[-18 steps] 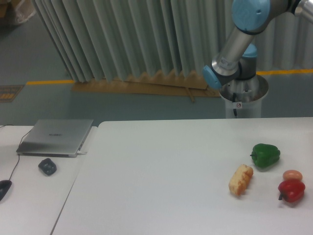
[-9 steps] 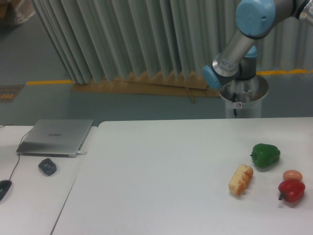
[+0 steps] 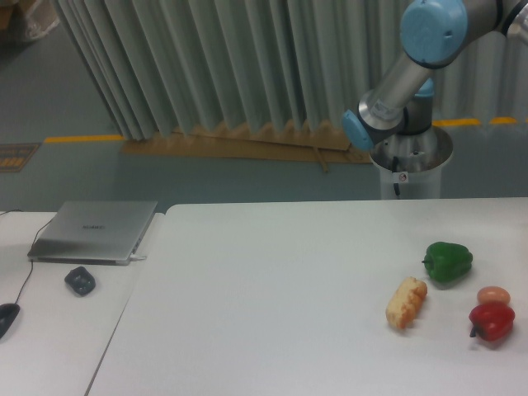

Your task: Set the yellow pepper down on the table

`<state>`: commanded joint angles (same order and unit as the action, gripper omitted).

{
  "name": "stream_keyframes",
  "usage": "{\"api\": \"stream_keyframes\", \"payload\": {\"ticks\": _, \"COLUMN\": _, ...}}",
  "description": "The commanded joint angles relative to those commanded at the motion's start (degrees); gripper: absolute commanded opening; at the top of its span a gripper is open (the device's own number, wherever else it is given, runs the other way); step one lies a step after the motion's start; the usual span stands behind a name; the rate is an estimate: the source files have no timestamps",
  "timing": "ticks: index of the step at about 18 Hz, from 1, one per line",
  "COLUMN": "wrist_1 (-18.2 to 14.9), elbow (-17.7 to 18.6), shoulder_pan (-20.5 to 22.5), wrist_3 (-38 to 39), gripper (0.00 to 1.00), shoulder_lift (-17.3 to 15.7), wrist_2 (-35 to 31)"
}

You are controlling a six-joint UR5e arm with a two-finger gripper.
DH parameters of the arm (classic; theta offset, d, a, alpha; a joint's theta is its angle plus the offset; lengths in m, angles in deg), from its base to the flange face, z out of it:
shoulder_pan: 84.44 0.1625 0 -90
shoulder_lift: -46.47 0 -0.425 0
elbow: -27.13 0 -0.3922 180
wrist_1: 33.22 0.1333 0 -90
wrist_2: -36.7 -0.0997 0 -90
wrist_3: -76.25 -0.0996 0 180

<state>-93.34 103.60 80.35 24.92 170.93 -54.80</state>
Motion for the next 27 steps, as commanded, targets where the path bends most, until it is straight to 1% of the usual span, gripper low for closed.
{"api": "stream_keyframes", "payload": {"ticks": 1, "wrist_1": 0.0, "elbow": 0.1, "shoulder_pan": 0.0, "wrist_3": 0.3, "gripper": 0.56, "shoulder_lift": 0.0, "wrist_2": 0.0}}
{"api": "stream_keyframes", "payload": {"ticks": 4, "wrist_1": -0.1, "elbow": 0.1, "shoulder_pan": 0.1, "wrist_3": -0.2, "gripper": 0.52, "shoulder_lift": -0.3, "wrist_2": 0.4}}
{"api": "stream_keyframes", "payload": {"ticks": 5, "wrist_1": -0.3, "elbow": -0.5, "shoulder_pan": 0.3, "wrist_3": -0.3, "gripper": 0.51, "shoulder_lift": -0.4, "wrist_2": 1.0}}
{"api": "stream_keyframes", "payload": {"ticks": 9, "wrist_1": -0.8, "elbow": -0.5, "shoulder_pan": 0.4, "wrist_3": -0.4, "gripper": 0.51, "shoulder_lift": -1.6, "wrist_2": 1.8}}
{"api": "stream_keyframes", "payload": {"ticks": 10, "wrist_1": -1.4, "elbow": -0.5, "shoulder_pan": 0.5, "wrist_3": -0.3, "gripper": 0.51, "shoulder_lift": -2.0, "wrist_2": 2.5}}
{"api": "stream_keyframes", "payload": {"ticks": 12, "wrist_1": -3.5, "elbow": -0.6, "shoulder_pan": 0.9, "wrist_3": -0.4, "gripper": 0.51, "shoulder_lift": -3.0, "wrist_2": 3.3}}
{"api": "stream_keyframes", "payload": {"ticks": 13, "wrist_1": -5.9, "elbow": -0.6, "shoulder_pan": 1.3, "wrist_3": -0.4, "gripper": 0.51, "shoulder_lift": -4.2, "wrist_2": 3.6}}
{"api": "stream_keyframes", "payload": {"ticks": 15, "wrist_1": -8.9, "elbow": -1.0, "shoulder_pan": 1.4, "wrist_3": -0.4, "gripper": 0.51, "shoulder_lift": -6.0, "wrist_2": 5.0}}
{"api": "stream_keyframes", "payload": {"ticks": 17, "wrist_1": -11.2, "elbow": -0.9, "shoulder_pan": 0.7, "wrist_3": 0.1, "gripper": 0.51, "shoulder_lift": -7.6, "wrist_2": 5.6}}
{"api": "stream_keyframes", "payload": {"ticks": 19, "wrist_1": -14.0, "elbow": -1.0, "shoulder_pan": -0.5, "wrist_3": 0.3, "gripper": 0.51, "shoulder_lift": -9.4, "wrist_2": 5.7}}
{"api": "stream_keyframes", "payload": {"ticks": 21, "wrist_1": -17.4, "elbow": -0.9, "shoulder_pan": -2.3, "wrist_3": 1.0, "gripper": 0.51, "shoulder_lift": -11.9, "wrist_2": 7.4}}
{"api": "stream_keyframes", "payload": {"ticks": 24, "wrist_1": -17.8, "elbow": -0.5, "shoulder_pan": -5.2, "wrist_3": 3.8, "gripper": 0.51, "shoulder_lift": -12.8, "wrist_2": 7.8}}
{"api": "stream_keyframes", "payload": {"ticks": 27, "wrist_1": -17.1, "elbow": -0.5, "shoulder_pan": -10.0, "wrist_3": 8.5, "gripper": 0.51, "shoulder_lift": -12.6, "wrist_2": 7.4}}
